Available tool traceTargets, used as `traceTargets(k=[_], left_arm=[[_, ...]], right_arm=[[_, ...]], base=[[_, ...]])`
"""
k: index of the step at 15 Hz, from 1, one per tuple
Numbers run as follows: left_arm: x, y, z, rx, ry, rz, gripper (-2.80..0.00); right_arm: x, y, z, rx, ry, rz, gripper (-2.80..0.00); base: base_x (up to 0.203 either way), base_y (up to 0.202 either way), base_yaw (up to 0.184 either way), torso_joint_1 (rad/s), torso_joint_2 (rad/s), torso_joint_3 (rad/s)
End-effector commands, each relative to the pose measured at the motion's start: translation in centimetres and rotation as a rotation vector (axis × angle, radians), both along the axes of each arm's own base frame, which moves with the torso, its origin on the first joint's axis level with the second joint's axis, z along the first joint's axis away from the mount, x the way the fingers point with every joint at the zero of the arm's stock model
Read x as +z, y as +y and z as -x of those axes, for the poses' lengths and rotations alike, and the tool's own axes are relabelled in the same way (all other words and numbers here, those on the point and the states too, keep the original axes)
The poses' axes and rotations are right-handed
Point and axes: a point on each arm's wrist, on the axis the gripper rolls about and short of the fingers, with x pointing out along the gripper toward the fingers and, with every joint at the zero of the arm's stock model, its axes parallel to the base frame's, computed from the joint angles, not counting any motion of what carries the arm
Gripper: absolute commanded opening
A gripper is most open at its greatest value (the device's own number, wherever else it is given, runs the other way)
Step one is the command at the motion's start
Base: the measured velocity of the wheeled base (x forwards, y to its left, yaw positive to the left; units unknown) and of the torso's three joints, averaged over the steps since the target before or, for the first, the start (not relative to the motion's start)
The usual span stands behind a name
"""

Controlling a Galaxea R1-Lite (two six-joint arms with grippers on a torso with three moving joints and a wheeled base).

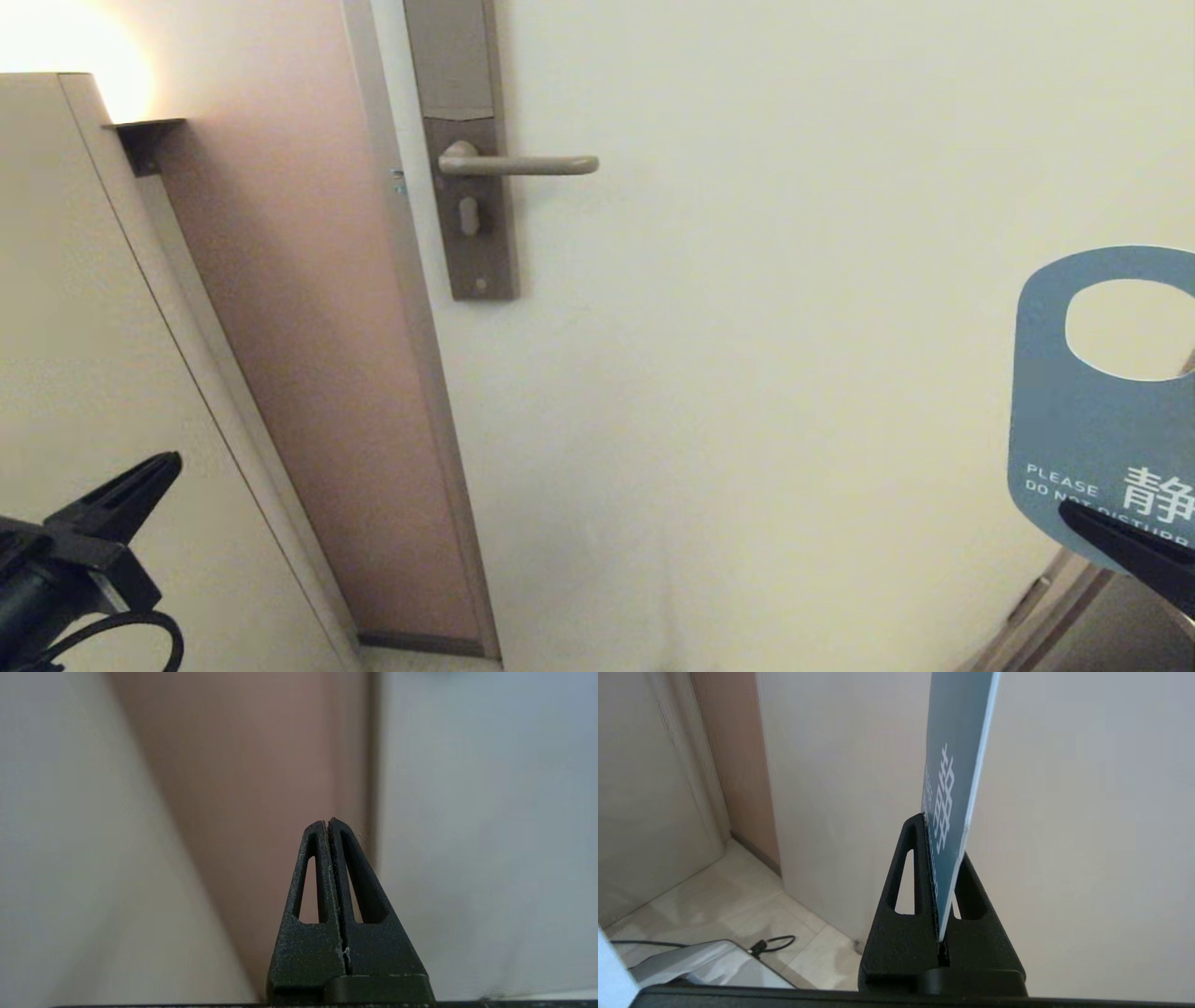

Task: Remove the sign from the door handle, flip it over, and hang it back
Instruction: Hang the sign back with the other side facing out

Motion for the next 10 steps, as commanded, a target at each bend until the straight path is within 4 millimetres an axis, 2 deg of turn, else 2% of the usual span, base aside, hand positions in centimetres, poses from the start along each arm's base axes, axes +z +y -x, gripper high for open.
traceTargets(k=[1,6,10], left_arm=[[0.4,-0.1,2.0,0.022,-0.057,-0.005,-2.80],[-1.2,-0.4,8.1,0.050,-0.008,-0.012,-2.80],[-3.6,-0.6,11.4,0.065,0.072,-0.014,-2.80]], right_arm=[[0.0,-0.1,0.1,-0.009,-0.008,0.001,-2.80],[-0.3,-0.4,0.6,-0.064,-0.020,0.003,-2.80],[-0.7,-0.7,1.2,-0.107,-0.032,0.007,-2.80]], base=[[0.000,0.000,0.000,0.000,0.00,0.000],[0.000,0.000,0.000,0.000,0.00,0.000],[0.000,0.000,0.000,0.000,0.00,0.000]])
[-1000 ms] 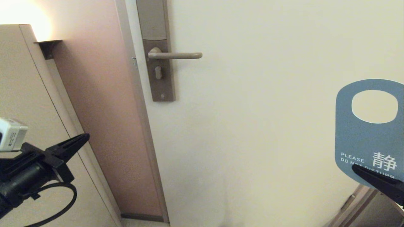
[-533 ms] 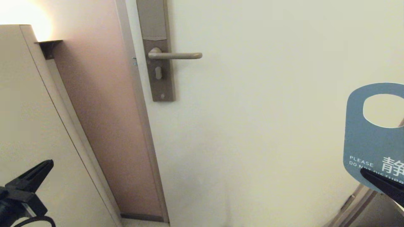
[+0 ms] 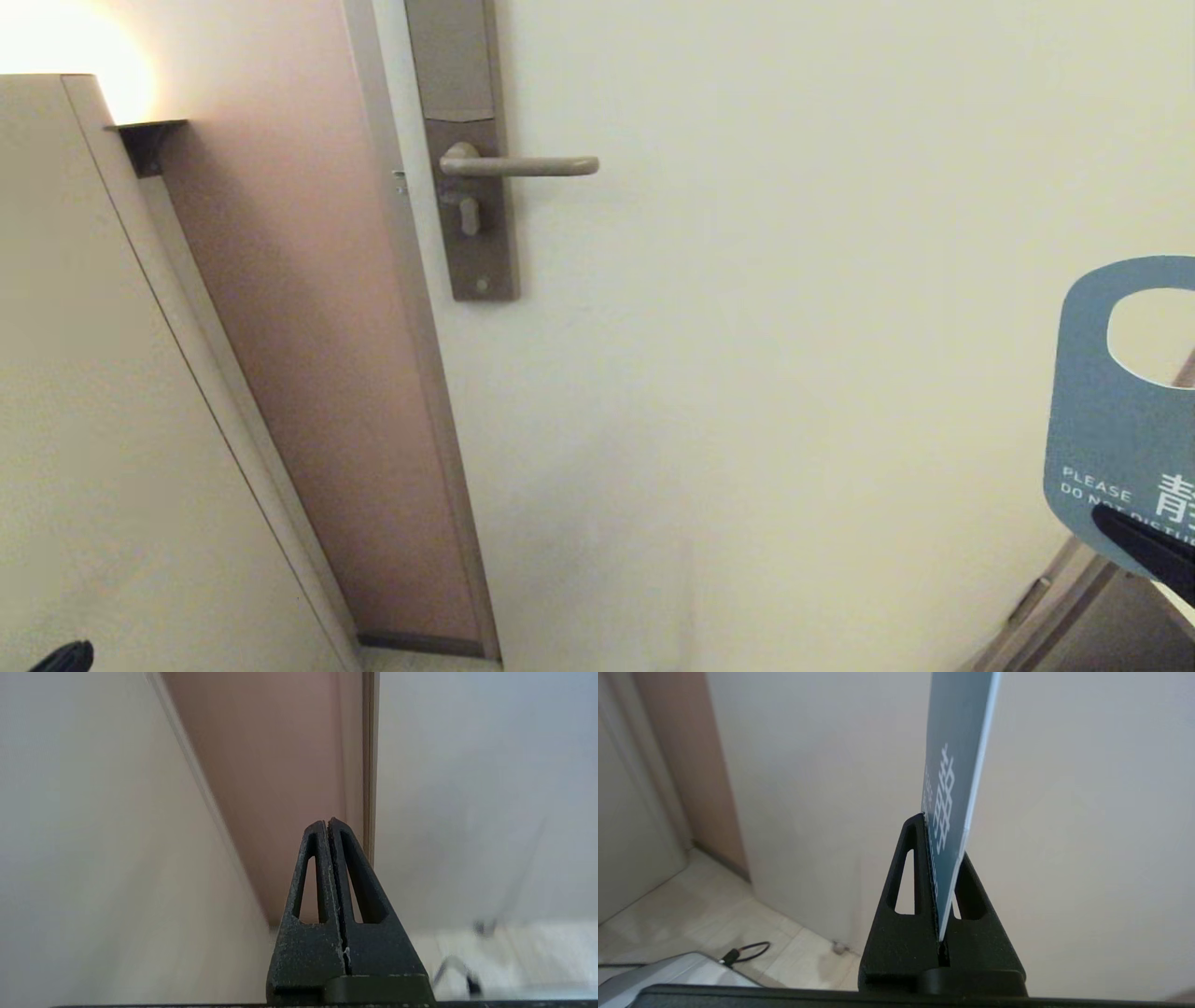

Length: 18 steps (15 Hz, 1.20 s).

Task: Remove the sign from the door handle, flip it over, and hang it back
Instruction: Hang the sign back with the other side facing out

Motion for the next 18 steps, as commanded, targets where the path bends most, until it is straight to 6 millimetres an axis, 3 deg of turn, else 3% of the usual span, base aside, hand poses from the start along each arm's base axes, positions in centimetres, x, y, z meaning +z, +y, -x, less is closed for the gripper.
traceTargets(k=[1,5,10,14,18], left_arm=[[-0.8,-0.1,1.5,0.009,-0.026,-0.008,-2.80],[-2.1,0.2,1.4,0.047,0.019,-0.062,-2.80],[-2.7,0.1,1.5,-0.038,0.034,0.006,-2.80],[-3.5,0.0,2.4,-0.023,0.020,0.016,-2.80],[-3.9,0.0,3.6,-0.023,-0.114,0.015,-2.80]], right_arm=[[0.0,-0.2,0.4,-0.011,-0.021,-0.005,-2.80],[-0.4,-0.6,1.0,-0.086,-0.034,0.003,-2.80],[-1.8,-0.9,1.3,-0.131,-0.004,0.027,-2.80],[-1.8,-0.9,1.3,-0.130,-0.004,0.023,-2.80],[-2.5,-1.0,1.7,-0.138,0.003,0.017,-2.80]], base=[[0.000,0.000,0.000,0.000,0.00,0.000],[0.000,0.000,0.000,0.000,0.00,0.000],[0.000,0.000,0.000,0.000,0.00,0.000],[0.000,0.000,0.000,0.000,0.00,0.000],[0.000,0.000,0.000,0.000,0.00,0.000]])
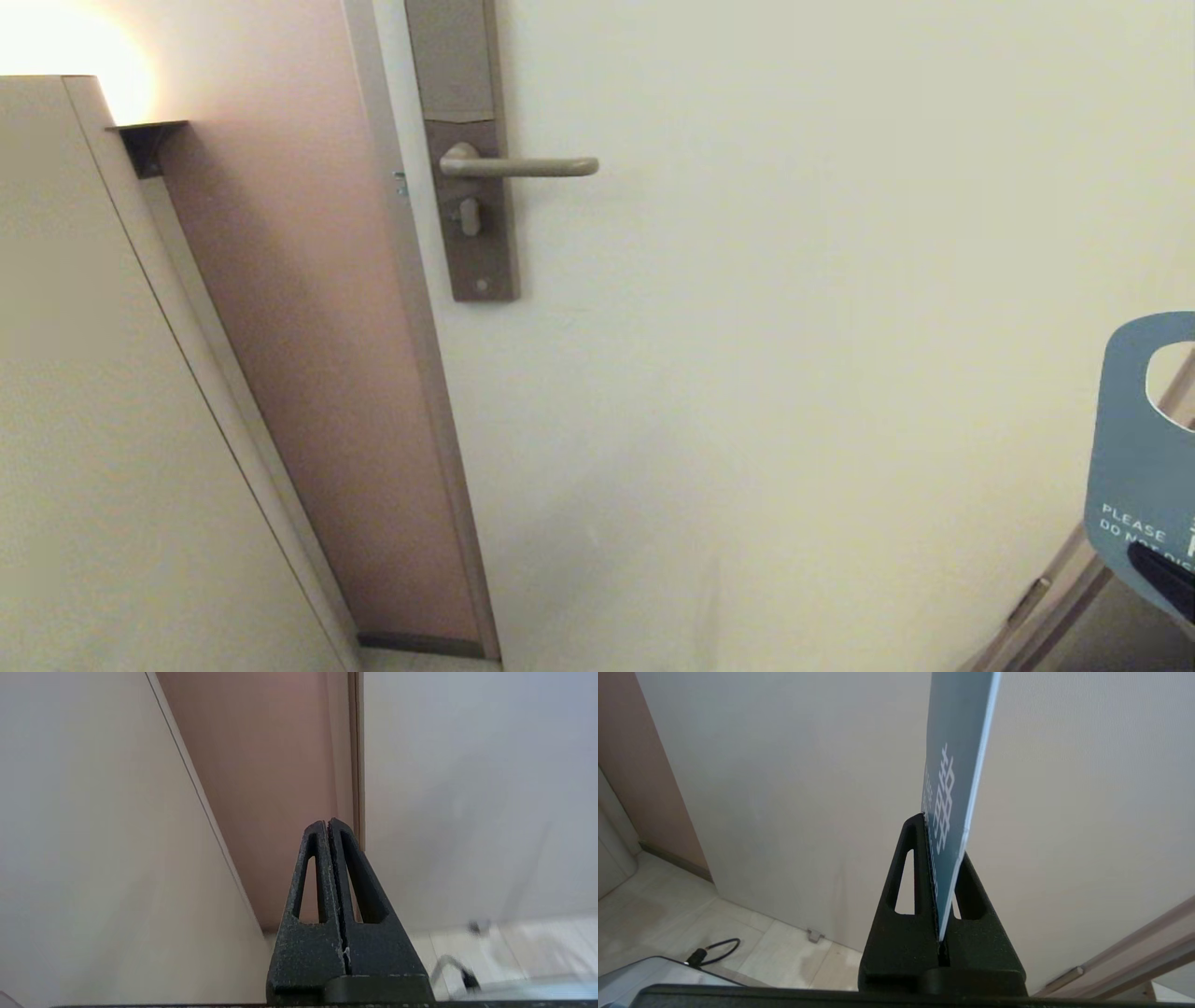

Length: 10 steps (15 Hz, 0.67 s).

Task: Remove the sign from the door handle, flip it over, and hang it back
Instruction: Hang the sign back with the other side facing out

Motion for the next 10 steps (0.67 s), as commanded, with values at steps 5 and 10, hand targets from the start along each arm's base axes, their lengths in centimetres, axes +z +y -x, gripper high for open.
traceTargets(k=[5,10], left_arm=[[-0.1,0.0,0.6,0.014,-0.080,0.017,-2.80],[-0.1,0.0,0.6,0.019,-0.081,0.076,-2.80]], right_arm=[[0.4,-0.2,0.1,-0.060,-0.010,-0.086,-2.80],[2.9,0.3,-1.1,-0.071,-0.029,-0.177,-2.80]], base=[[0.000,0.000,0.000,0.000,0.00,0.000],[0.000,0.000,0.000,0.000,0.00,0.000]])
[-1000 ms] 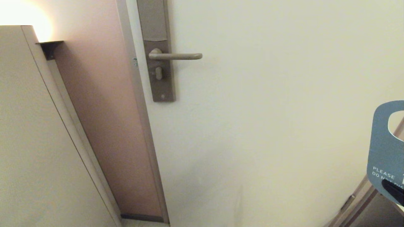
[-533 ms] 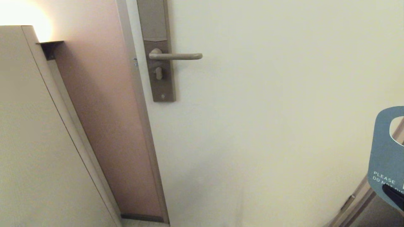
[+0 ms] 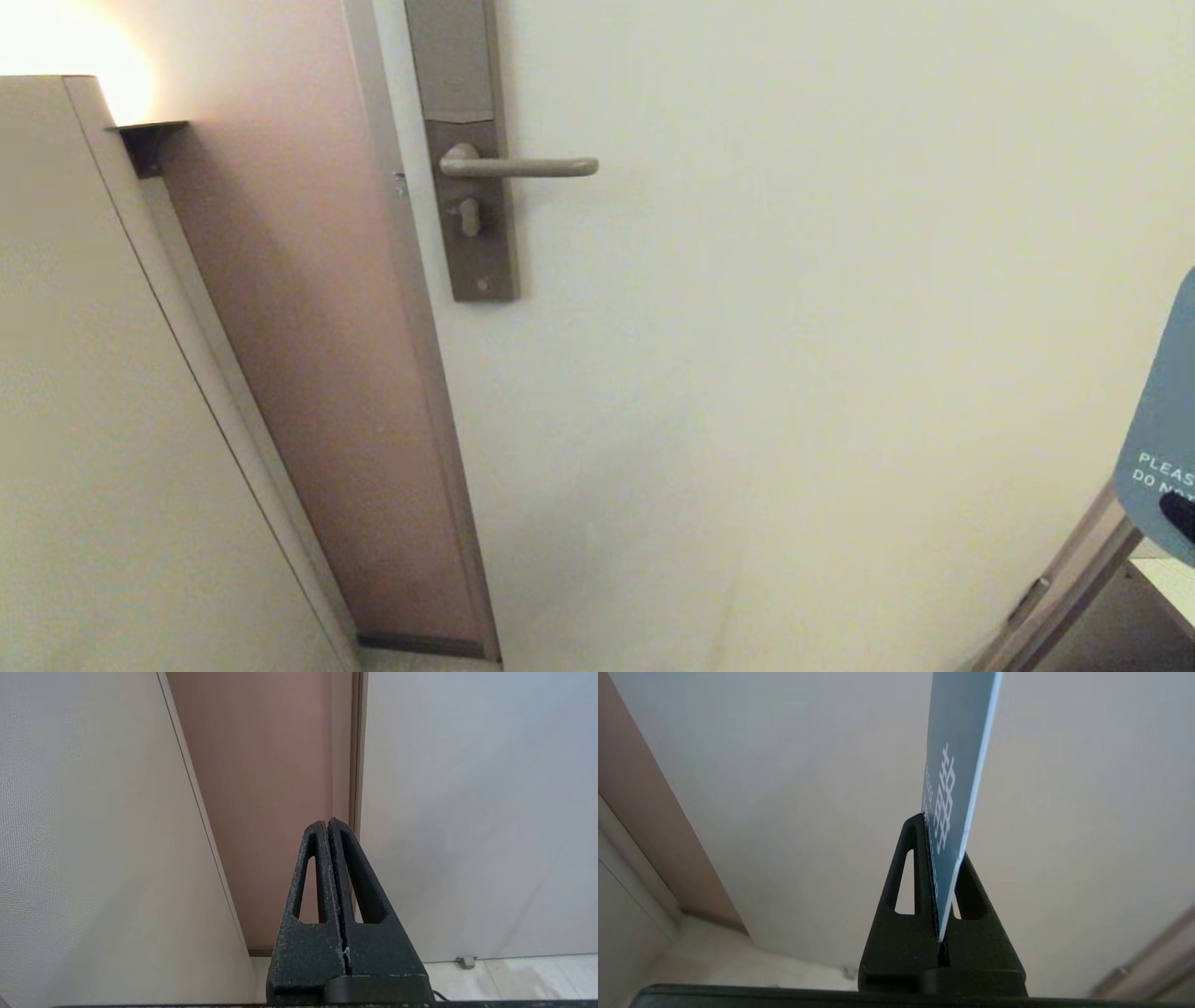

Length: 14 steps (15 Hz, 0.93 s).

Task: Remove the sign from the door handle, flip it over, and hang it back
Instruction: Hang the sign back with the other side facing out

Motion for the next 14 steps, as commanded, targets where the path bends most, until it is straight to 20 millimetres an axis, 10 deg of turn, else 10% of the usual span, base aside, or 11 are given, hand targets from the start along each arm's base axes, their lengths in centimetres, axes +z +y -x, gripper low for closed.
traceTargets(k=[1,14], left_arm=[[0.0,0.0,0.0,0.000,0.000,0.000,-2.80],[0.0,0.0,0.0,0.000,0.000,0.000,-2.80]], right_arm=[[0.9,0.4,-0.9,-0.002,0.007,-0.009,-2.80],[4.0,4.2,-10.2,-0.023,-0.041,-0.026,-2.80]], base=[[0.000,0.000,0.000,0.000,0.00,0.000],[0.000,0.000,0.000,0.000,0.00,0.000]])
